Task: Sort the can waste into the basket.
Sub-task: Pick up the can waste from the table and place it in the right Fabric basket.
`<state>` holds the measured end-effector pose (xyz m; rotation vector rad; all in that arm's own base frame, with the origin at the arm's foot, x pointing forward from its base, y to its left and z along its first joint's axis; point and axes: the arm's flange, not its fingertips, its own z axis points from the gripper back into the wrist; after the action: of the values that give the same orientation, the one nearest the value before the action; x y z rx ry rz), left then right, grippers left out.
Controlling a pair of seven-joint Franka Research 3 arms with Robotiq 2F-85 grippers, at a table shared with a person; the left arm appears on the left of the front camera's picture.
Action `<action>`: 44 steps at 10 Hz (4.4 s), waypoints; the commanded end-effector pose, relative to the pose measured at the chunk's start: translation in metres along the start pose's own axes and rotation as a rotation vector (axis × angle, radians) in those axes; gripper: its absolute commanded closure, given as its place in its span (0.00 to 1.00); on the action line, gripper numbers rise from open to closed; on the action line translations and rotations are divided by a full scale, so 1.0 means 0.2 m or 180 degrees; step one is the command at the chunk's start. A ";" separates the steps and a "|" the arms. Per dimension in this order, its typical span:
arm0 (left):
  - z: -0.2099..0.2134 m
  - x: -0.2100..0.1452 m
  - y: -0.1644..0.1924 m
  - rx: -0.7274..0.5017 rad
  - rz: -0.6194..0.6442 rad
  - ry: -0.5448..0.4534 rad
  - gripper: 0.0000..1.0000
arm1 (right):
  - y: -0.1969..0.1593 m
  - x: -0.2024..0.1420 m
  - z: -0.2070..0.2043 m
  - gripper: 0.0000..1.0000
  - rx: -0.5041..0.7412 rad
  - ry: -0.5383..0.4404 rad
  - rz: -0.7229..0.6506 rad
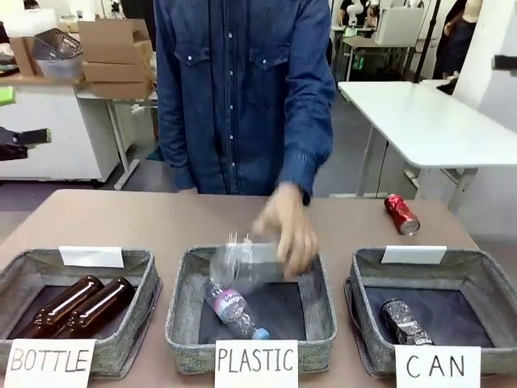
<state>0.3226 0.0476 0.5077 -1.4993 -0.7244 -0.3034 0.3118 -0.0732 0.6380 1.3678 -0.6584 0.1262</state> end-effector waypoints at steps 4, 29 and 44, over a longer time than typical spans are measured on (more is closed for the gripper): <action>-0.16 -0.01 0.02 -0.0056 0.0025 0.0155 0.00 | 0.06 0.00 0.06 0.00 0.0011 -0.0101 0.0235; -0.16 -0.01 0.02 -0.0056 0.0025 0.0155 0.00 | -1.41 0.41 -0.67 0.00 -0.3321 0.1623 -0.0017; -0.16 -0.01 0.02 -0.0056 0.0025 0.0155 0.00 | -2.00 0.29 -0.78 1.00 -0.4300 0.1386 0.0104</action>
<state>0.3304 0.0174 0.5042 -1.4982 -0.6623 -0.3454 0.5988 -0.0346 0.3091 0.0434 -0.2622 -0.0060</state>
